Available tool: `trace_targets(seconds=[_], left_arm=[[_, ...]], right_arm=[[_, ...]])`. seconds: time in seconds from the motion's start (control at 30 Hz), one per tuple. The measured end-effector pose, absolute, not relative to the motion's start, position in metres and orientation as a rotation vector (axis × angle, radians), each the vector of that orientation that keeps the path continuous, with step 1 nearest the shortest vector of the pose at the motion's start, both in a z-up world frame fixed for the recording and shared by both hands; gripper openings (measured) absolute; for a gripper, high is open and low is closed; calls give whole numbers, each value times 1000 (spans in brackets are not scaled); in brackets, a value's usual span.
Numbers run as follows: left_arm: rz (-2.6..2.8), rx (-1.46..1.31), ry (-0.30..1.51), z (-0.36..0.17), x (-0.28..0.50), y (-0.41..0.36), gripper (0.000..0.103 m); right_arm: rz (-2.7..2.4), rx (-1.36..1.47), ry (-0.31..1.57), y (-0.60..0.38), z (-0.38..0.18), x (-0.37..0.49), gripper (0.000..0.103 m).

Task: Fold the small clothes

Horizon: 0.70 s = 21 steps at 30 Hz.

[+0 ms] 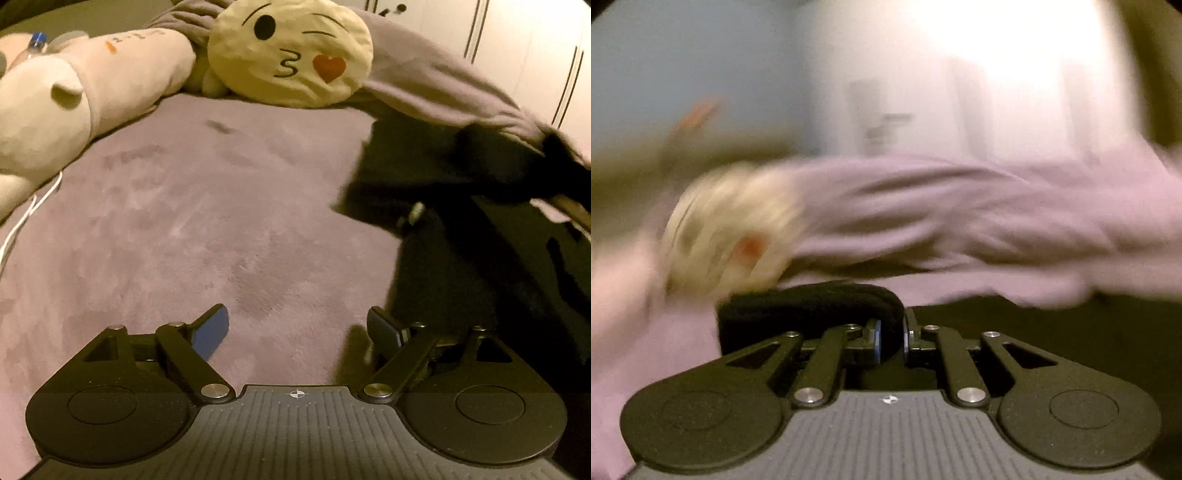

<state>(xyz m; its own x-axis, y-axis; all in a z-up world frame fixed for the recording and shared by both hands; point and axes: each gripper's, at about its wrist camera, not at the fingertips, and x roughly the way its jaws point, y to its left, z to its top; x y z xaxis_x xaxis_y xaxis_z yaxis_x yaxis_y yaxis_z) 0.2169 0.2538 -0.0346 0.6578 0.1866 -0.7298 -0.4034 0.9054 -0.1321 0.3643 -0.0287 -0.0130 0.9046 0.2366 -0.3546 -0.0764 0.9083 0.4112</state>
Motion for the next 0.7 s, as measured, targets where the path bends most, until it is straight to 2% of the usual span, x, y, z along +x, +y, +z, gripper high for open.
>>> trace_targets(seconds=[0.13,0.2,0.3,0.4,0.63,0.7], left_arm=[[307,-343,776,-25,219,252,84],[284,-341,764,-18,225,244,85],[244,-296,754,-9,244,225,86],[184,-296,780,-13,267,209,86],[165,-262,830,-30,312,184,85],[182,-250,835,-34,320,182,85]], right_arm=[[-25,410,499,-93,-39,354,20],[-26,521,600,-119,-55,359,37],[10,594,627,-136,-62,362,39],[-20,388,603,-122,-52,369,46],[-90,-293,471,-79,-42,373,46],[-87,-424,449,-71,-45,375,51]])
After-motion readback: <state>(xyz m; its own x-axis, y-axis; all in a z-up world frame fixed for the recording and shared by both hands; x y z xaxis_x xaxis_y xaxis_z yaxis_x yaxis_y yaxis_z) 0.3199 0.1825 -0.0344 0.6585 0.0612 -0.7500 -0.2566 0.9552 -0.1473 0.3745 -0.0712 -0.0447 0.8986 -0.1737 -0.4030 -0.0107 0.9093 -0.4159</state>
